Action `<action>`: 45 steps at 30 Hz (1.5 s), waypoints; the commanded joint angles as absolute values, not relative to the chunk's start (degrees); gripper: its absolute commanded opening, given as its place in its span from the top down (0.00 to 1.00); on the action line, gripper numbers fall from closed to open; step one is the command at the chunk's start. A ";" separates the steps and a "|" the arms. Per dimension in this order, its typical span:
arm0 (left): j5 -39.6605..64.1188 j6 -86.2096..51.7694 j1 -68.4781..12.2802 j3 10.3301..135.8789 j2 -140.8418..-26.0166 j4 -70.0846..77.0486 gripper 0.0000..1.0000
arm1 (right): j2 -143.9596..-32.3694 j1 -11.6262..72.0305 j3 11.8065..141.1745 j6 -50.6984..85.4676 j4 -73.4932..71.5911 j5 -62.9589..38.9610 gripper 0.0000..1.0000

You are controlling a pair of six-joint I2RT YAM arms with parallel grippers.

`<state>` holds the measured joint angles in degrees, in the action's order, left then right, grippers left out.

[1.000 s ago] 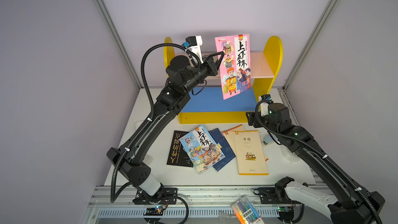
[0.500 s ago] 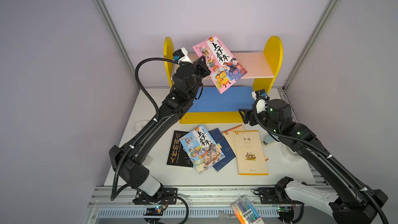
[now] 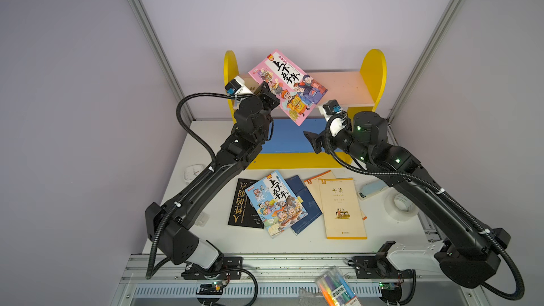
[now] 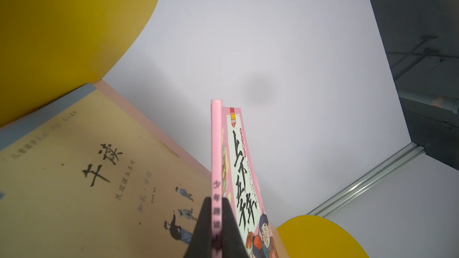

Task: Stacking books/files
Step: Place the book at the bookshelf.

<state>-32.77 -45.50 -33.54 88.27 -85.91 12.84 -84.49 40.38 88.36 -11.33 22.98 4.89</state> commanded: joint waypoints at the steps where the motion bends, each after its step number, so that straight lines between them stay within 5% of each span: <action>1: -35.32 -45.49 -33.49 87.73 -85.06 15.47 1.00 | -86.90 40.56 91.45 -16.79 22.47 3.53 0.02; 15: -36.18 -47.48 -32.72 84.17 -83.61 16.98 0.89 | -98.61 41.45 102.45 -23.56 27.69 1.29 0.02; 28: -34.99 -49.83 -30.61 80.41 -81.94 17.64 0.72 | -105.62 43.70 107.63 -28.90 23.09 19.15 0.02; 45: -29.39 -47.85 -29.64 72.85 -75.13 17.79 0.54 | -108.36 41.60 115.50 -28.01 35.71 12.85 0.02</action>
<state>-32.16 -49.93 -29.93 73.49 -76.53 16.27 -108.27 42.13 114.13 -29.74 31.42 17.02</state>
